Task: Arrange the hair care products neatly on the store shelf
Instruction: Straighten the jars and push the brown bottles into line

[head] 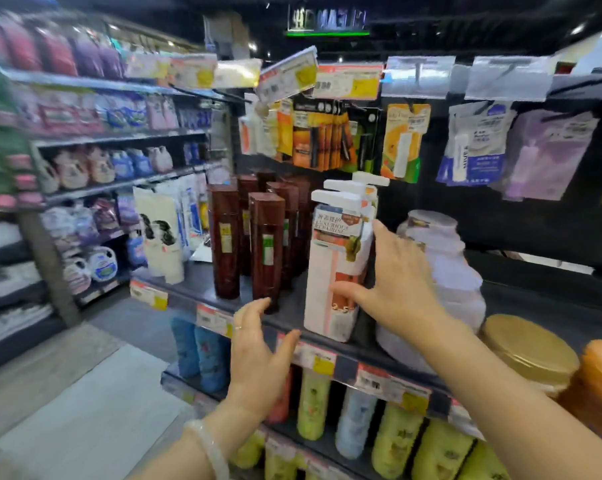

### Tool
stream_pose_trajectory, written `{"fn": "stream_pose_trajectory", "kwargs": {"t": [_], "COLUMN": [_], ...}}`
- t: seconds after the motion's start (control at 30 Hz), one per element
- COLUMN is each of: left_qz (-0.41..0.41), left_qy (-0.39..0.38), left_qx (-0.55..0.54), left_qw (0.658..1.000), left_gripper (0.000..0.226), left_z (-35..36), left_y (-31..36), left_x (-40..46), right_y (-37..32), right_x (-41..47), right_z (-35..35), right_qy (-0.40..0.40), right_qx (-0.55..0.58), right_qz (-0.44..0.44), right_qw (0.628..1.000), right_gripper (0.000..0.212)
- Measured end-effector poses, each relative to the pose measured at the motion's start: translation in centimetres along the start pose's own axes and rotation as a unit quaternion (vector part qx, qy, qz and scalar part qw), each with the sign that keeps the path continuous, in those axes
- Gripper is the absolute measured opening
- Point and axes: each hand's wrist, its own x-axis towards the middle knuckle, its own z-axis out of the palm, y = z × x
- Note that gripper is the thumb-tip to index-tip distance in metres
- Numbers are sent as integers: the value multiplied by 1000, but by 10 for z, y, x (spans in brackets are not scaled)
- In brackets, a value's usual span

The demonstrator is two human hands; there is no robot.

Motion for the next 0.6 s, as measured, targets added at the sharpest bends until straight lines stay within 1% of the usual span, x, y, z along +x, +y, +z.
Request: {"fn": "stream_pose_trajectory", "kwargs": {"t": [0.07,0.13,0.2,0.27,0.33,0.4,0.5,0.57,0.6], "left_qz": [-9,-27,-48,-61,-62,-57,-26,5,15], "left_qy": [19,18,10,12,26,22,-30,-67,-72], "left_qx": [15,26,29,16,-3,-11,2,23,30], "left_qw": [1000,999,998,998,998,998,999,998,997], "left_gripper": [57,60,63,63,59,54,49,49,50], "left_z": [-14,-23,-29,-31,-33,-34,-41,-46,-49], "left_y": [-11,-18,-27,-36,-47,-59,-78,-88,-92], "left_x": [15,31,47,58,64,65,63,65,68], "right_y": [-7,-9,-13,-17,-26,-41,-65,-77,-82], "right_x": [7,15,23,24,22,17,7,-1,-4], "right_z": [2,-1,-3,-4,-4,4,32,47,51], "right_qy": [-10,-9,-3,41,118,170,182,190,197], "right_qx": [65,104,108,103,102,96,31,-7,-3], "right_qz": [42,69,83,84,63,17,-58,-71,-71], "right_qw": [997,992,991,990,986,981,981,979,978], "right_gripper": [100,99,94,90,82,68,42,34,32]}}
